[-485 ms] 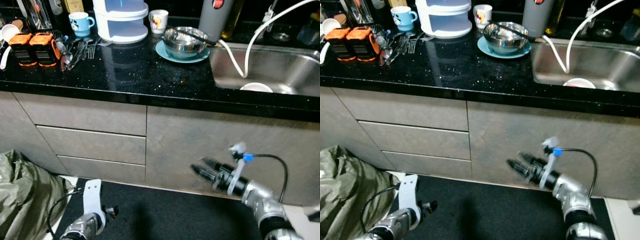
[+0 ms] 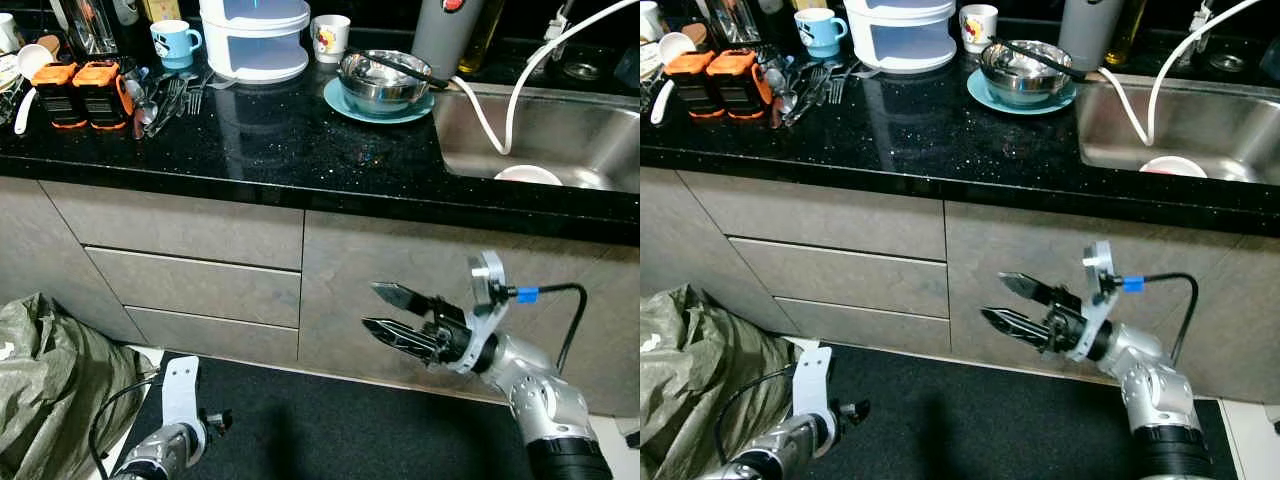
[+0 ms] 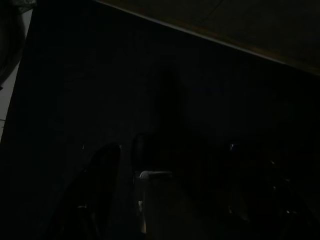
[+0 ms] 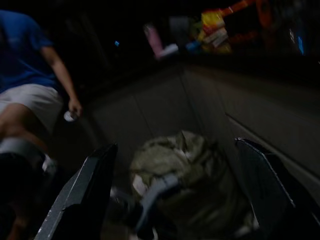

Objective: Kitchen organization

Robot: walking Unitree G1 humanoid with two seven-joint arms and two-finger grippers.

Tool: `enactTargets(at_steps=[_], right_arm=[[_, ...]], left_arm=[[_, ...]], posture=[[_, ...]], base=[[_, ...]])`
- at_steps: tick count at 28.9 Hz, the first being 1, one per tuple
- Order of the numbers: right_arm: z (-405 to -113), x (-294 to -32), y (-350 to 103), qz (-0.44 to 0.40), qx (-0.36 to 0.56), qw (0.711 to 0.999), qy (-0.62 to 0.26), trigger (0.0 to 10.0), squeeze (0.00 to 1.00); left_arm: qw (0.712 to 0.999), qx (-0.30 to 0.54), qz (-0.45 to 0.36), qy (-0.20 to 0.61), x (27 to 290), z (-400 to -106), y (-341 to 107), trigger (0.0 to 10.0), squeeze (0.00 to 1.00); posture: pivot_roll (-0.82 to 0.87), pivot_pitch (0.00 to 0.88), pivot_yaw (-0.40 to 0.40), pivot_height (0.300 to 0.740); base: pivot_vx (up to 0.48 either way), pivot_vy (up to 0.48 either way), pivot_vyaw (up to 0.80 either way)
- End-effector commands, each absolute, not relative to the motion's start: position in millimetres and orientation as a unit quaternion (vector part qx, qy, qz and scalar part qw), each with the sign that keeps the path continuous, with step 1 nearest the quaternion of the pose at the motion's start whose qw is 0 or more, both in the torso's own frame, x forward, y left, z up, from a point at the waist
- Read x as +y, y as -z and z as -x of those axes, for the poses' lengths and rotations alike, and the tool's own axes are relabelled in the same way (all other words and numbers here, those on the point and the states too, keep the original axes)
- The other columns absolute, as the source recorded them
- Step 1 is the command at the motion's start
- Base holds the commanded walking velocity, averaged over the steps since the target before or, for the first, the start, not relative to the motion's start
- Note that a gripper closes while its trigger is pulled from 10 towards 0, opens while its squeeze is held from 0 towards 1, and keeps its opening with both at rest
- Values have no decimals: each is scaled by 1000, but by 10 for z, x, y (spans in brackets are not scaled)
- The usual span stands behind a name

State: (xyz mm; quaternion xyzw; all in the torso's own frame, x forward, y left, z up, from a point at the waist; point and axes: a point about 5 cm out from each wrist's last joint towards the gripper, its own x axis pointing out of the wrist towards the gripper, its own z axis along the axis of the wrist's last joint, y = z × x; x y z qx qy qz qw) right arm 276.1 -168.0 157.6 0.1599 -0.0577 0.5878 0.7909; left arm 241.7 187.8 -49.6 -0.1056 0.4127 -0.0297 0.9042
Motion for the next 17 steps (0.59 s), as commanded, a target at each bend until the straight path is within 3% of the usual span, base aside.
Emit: enactTargets(at_steps=[1,7,8,9,17], right_arm=[[-2747,-1569,-1790,-159,-94,776,-602,10000,1000],[-2809,-1424,-2081,-132,-143,796,-574,10000,1000],[-2829,-1402,-2107,-125,-143,803,-565,10000,902],[-2878,-1357,-2154,-114,-148,814,-550,10000,0],[-3114,-1146,-2392,-96,-169,870,-453,10000,0]], left_arm=[[895,433,101,28,1902,-2303,571,10000,0],[891,442,97,30,1877,-2226,623,10000,0],[891,443,97,30,1874,-2221,626,10000,0],[890,445,92,31,1866,-2216,631,10000,0],[890,447,84,36,1819,-2243,624,10000,0]], posture=[[-28,77,4,740],[-29,62,-2,740],[-29,62,-2,740],[-27,56,-3,740],[-24,56,5,740]], base=[[0,0,0],[0,0,0],[0,0,0],[0,0,0],[0,0,0]])
